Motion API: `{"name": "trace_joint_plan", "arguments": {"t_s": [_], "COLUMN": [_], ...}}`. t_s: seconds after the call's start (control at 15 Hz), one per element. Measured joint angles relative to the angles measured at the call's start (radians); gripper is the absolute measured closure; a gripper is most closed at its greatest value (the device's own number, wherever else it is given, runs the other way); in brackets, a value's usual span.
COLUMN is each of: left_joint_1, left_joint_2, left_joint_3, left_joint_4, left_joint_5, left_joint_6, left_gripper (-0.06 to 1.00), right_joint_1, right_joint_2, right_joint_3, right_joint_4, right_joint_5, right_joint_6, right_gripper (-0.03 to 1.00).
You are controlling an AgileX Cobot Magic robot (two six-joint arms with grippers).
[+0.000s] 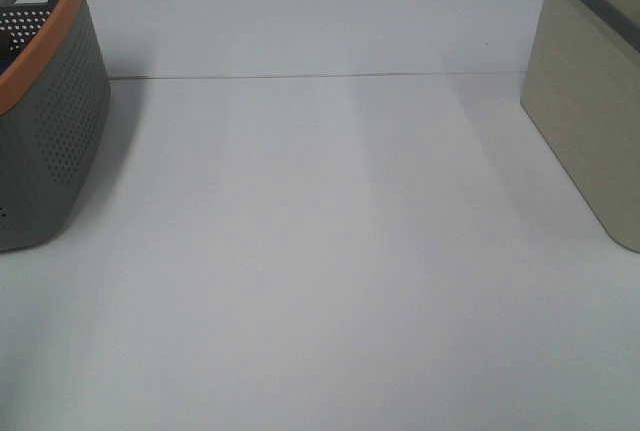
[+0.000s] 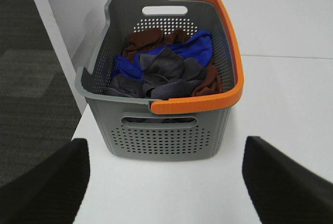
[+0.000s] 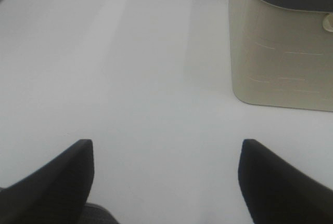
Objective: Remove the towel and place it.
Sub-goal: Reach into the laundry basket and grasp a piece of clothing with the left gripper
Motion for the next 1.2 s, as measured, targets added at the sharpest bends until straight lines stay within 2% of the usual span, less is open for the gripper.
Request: {"name": "trace_joint_plan", "arguments": {"t_s": [0.07, 0.2, 0.27, 0.4, 0.67, 0.87, 1.2], "left_joint_1": [0.0, 0.0, 0.0, 0.0, 0.0, 0.0, 0.0], "left_joint_2": [0.023, 0.135, 0.253, 0.388, 0.659, 0.814, 1.123], "left_joint_3": [-0.003, -0.011, -0.012, -0.045, -0.205, -0.334, -0.599], "left_joint_4": [0.01, 0.056, 0.094, 0.12, 0.136, 0.139, 0.144], "left_joint_5": [-0.003, -0.028, -0.077, -0.113, -0.221, -0.311, -0.292], "left_joint_6": [-0.023, -0.13, -0.178, -0.252, -0.494, -0.614, -0.865], "left_gripper": [0.18, 0.18, 0.18, 0.18, 0.18, 0.18, 0.18], "right_joint_1": [0.0, 0.0, 0.0, 0.0, 0.0, 0.0, 0.0], "right_joint_2": [0.0, 0.0, 0.0, 0.0, 0.0, 0.0, 0.0], "right_joint_3": [0.0, 0.0, 0.0, 0.0, 0.0, 0.0, 0.0], "right_joint_4": [0.0, 0.0, 0.0, 0.0, 0.0, 0.0, 0.0], "right_joint_5": [0.0, 0.0, 0.0, 0.0, 0.0, 0.0, 0.0], "right_joint_6": [0.0, 0.0, 0.0, 0.0, 0.0, 0.0, 0.0], "right_gripper": [0.21, 0.21, 0.21, 0.21, 0.21, 0.21, 0.21]}}
